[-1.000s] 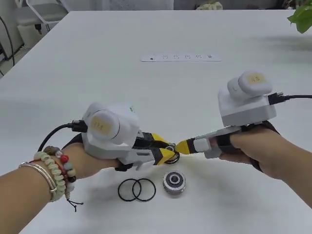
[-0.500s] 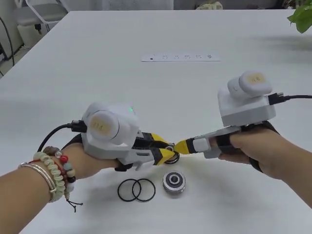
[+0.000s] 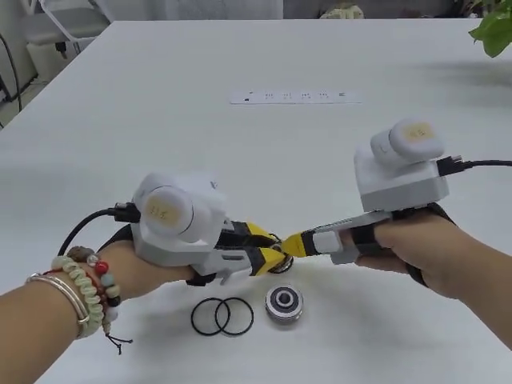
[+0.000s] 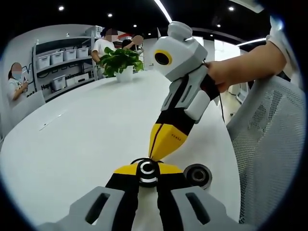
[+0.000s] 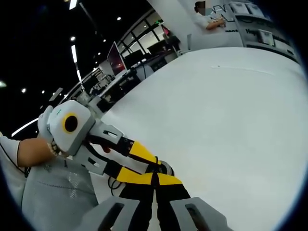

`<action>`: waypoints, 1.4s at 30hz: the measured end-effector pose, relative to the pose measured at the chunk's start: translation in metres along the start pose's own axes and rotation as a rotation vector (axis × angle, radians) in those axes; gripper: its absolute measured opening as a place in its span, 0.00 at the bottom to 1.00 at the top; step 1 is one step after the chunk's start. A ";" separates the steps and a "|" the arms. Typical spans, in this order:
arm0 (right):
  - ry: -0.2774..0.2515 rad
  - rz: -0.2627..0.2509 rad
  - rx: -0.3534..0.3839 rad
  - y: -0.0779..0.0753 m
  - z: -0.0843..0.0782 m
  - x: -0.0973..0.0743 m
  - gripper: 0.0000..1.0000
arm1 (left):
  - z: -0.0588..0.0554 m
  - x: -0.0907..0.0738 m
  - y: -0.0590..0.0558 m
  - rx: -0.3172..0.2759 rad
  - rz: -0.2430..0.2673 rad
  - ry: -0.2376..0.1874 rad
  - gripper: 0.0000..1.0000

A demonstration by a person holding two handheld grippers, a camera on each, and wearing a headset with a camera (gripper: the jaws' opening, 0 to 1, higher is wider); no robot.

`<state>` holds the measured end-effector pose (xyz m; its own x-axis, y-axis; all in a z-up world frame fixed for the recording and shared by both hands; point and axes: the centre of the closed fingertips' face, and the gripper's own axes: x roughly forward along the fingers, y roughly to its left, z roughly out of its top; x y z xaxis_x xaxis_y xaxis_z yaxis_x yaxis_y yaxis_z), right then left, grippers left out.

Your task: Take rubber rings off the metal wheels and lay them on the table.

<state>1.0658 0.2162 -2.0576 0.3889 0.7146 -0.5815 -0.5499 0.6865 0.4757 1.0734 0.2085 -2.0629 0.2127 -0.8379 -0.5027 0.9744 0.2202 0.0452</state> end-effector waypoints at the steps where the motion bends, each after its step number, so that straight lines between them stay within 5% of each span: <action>1: 0.002 -0.004 -0.003 -0.001 0.000 0.000 0.00 | 0.000 0.000 0.000 -0.003 0.001 0.004 0.08; 7: 0.027 -0.043 -0.025 -0.008 -0.005 0.001 0.00 | 0.000 -0.002 0.001 0.007 -0.026 0.042 0.09; 10: 0.019 -0.037 -0.013 -0.007 -0.003 0.000 0.00 | 0.013 -0.009 0.002 0.012 -0.037 0.003 0.14; 16: -0.002 -0.045 -0.005 -0.009 0.004 -0.006 0.00 | 0.039 -0.027 0.000 0.059 -0.056 -0.027 0.50; 28: -0.056 -0.034 -0.022 0.000 0.021 -0.016 0.00 | 0.071 -0.086 -0.018 0.136 -0.121 -0.024 0.80; 37: -0.037 0.005 -0.049 0.018 0.021 -0.011 0.00 | 0.063 -0.136 -0.019 0.135 -0.036 -0.031 0.87; 42: -0.006 0.030 -0.087 0.030 0.017 -0.005 0.00 | 0.036 -0.151 -0.031 0.106 -0.005 0.002 0.88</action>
<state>1.0599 0.2358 -2.0294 0.3757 0.7355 -0.5639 -0.6233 0.6508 0.4336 1.0136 0.3101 -1.9571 0.2082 -0.8377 -0.5049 0.9776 0.1624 0.1337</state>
